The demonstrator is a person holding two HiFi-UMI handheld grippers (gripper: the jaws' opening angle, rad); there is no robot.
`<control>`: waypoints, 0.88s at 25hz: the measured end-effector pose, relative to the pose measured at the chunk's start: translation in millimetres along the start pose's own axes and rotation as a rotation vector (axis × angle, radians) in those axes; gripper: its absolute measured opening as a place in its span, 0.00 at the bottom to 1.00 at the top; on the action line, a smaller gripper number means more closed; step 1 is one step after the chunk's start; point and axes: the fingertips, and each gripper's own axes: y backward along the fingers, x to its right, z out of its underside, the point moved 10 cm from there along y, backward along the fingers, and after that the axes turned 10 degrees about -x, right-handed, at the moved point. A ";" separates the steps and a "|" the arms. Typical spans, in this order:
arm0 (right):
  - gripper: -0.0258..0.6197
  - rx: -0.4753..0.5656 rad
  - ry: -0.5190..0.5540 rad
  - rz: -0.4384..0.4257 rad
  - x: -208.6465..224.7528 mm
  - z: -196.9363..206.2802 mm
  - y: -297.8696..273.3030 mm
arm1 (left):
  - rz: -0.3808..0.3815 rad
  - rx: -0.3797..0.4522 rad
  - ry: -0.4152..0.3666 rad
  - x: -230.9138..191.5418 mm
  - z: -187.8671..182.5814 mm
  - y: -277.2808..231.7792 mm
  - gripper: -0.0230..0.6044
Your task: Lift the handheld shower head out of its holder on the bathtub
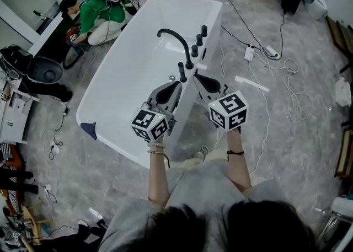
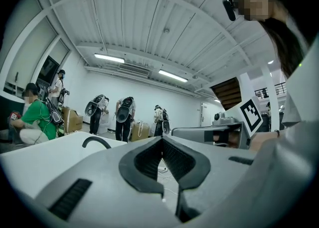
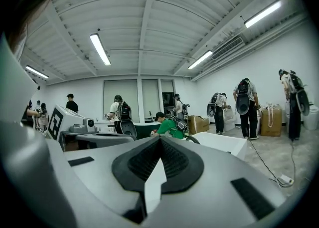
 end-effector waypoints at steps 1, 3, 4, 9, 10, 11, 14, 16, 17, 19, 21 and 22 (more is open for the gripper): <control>0.04 -0.003 -0.002 0.002 4.0 0.5 -1.6 | -0.001 -0.005 0.001 -2.0 0.4 -3.9 0.05; 0.04 -0.004 -0.008 -0.002 14.3 -0.1 -4.0 | -0.005 -0.008 0.004 -4.2 0.0 -13.2 0.05; 0.04 -0.005 -0.006 -0.005 19.9 -0.9 -5.8 | -0.010 -0.006 0.007 -5.4 -0.9 -18.4 0.05; 0.04 -0.043 0.026 -0.051 52.8 -8.3 -17.3 | -0.054 0.000 0.044 -7.6 -4.1 -50.2 0.05; 0.04 -0.049 0.035 -0.064 60.4 -10.2 -19.5 | -0.067 0.004 0.052 -7.5 -4.9 -57.3 0.05; 0.04 -0.054 0.042 -0.077 68.2 -11.7 -21.7 | -0.079 0.007 0.058 -7.1 -5.7 -64.3 0.05; 0.04 -0.069 0.054 -0.114 90.8 -13.0 -29.4 | -0.116 0.013 0.070 -5.2 -6.5 -83.0 0.05; 0.04 -0.077 0.058 -0.134 103.7 -12.4 -34.0 | -0.140 0.010 0.076 -4.3 -5.5 -92.7 0.05; 0.04 -0.080 0.060 -0.144 109.0 -11.9 -36.0 | -0.153 0.008 0.080 -4.2 -4.6 -96.4 0.05; 0.04 -0.088 0.062 -0.168 118.4 -10.5 -39.7 | -0.184 0.006 0.091 -4.0 -2.2 -102.3 0.05; 0.04 -0.100 0.065 -0.194 127.2 -7.2 -43.2 | -0.221 0.006 0.107 -2.7 1.2 -107.7 0.05; 0.04 -0.108 0.066 -0.205 131.2 -4.5 -44.6 | -0.239 0.005 0.117 -1.1 3.6 -110.4 0.05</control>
